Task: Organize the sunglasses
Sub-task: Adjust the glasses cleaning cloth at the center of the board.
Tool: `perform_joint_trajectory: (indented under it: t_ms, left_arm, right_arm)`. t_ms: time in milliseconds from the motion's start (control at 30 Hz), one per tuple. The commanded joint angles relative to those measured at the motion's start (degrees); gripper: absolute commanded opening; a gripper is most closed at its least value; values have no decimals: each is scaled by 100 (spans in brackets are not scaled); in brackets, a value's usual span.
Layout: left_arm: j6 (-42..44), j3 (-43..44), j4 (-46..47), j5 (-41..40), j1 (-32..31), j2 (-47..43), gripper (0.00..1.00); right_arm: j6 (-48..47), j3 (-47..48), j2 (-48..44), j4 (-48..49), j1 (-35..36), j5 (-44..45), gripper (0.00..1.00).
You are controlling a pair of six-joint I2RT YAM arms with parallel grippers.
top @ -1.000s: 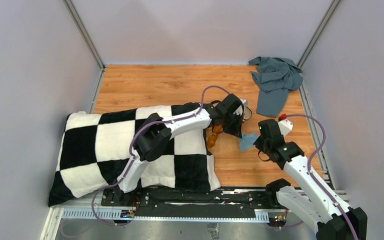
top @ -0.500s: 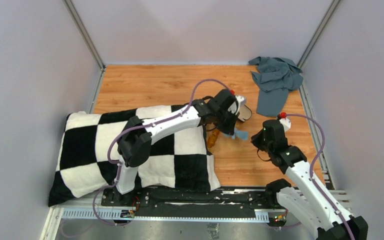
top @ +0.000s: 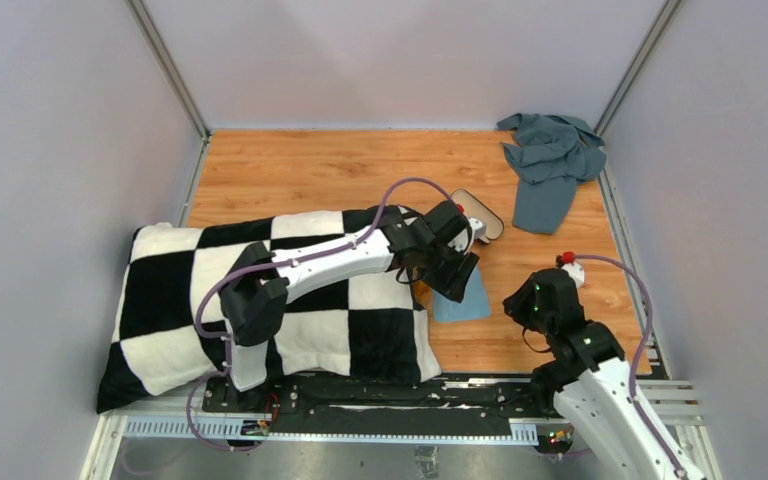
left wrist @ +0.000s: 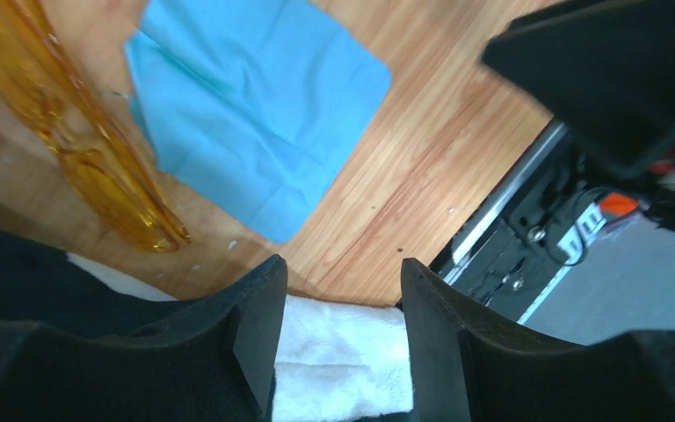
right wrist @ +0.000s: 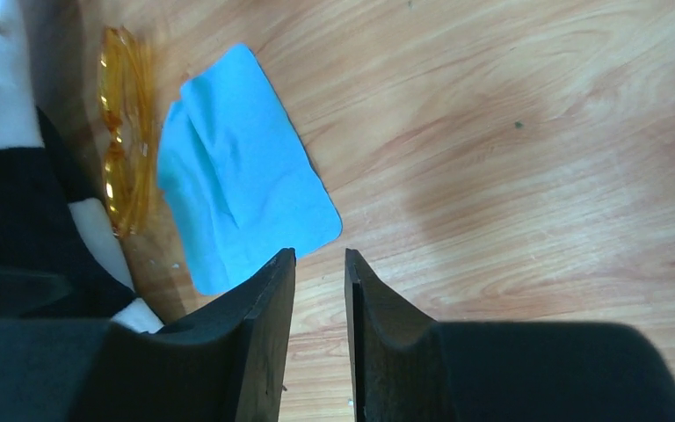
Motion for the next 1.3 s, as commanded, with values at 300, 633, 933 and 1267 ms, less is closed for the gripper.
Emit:
perform_joint_trajectory:
  t_ms: [300, 633, 933, 1267]
  left_arm:
    - [-918, -420, 834, -591, 247, -997, 53]
    - [-1032, -582, 966, -452, 256, -890, 53]
    - [-957, -649, 961, -449, 264, -865, 54]
    - [-856, -575, 982, -288, 264, -689, 54]
  right_arm:
    - [-1495, 173, 3071, 1583, -12, -1659, 36]
    - [-1323, 60, 3626, 2081, 4, -1378, 35]
    - [-1127, -31, 3364, 1993, 5, -1041, 0]
    - [-697, -257, 1816, 429, 9, -85, 0]
